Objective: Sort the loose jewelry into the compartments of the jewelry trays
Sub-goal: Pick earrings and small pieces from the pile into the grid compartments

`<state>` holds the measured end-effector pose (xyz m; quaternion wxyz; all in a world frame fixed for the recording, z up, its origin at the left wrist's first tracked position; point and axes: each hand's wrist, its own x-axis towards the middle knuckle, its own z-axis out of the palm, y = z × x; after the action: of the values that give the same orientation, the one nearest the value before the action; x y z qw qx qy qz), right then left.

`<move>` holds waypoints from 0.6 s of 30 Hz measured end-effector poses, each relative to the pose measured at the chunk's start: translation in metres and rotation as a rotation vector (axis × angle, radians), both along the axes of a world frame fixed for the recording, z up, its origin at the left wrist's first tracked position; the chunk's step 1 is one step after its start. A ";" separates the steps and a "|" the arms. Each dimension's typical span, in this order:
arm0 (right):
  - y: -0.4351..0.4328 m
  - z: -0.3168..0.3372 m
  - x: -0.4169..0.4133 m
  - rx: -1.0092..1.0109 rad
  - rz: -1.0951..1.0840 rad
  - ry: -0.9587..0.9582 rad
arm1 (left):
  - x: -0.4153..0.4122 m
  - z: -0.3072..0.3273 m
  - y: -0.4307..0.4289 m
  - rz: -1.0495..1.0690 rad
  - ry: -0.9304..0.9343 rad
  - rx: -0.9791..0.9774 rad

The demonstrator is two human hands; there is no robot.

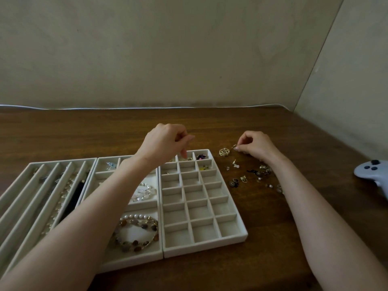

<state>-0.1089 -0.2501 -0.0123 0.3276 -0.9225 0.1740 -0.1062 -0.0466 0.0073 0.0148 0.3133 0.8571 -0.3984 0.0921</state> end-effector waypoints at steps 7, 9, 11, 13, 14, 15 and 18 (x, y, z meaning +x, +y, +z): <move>0.013 0.011 -0.007 0.285 0.037 -0.187 | -0.004 0.000 -0.004 -0.051 0.132 -0.060; 0.027 0.017 -0.008 0.379 0.140 -0.190 | -0.006 0.000 -0.006 -0.081 0.156 -0.062; 0.047 0.019 -0.008 0.372 0.242 -0.161 | -0.008 -0.001 -0.009 -0.098 0.176 -0.059; 0.065 0.019 -0.006 0.330 0.315 -0.139 | -0.010 -0.001 -0.010 -0.110 0.196 -0.060; 0.072 0.018 -0.006 0.320 0.340 -0.136 | -0.011 -0.001 -0.010 -0.114 0.201 -0.062; 0.077 0.018 -0.007 0.318 0.359 -0.134 | -0.011 -0.002 -0.010 -0.116 0.201 -0.064; 0.079 0.019 -0.009 0.332 0.367 -0.130 | -0.011 -0.001 -0.008 -0.104 0.187 -0.083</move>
<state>-0.1178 -0.1710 0.0062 0.4987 -0.8636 -0.0028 -0.0738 -0.0573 -0.0011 0.0140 0.3886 0.8266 -0.4070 0.0116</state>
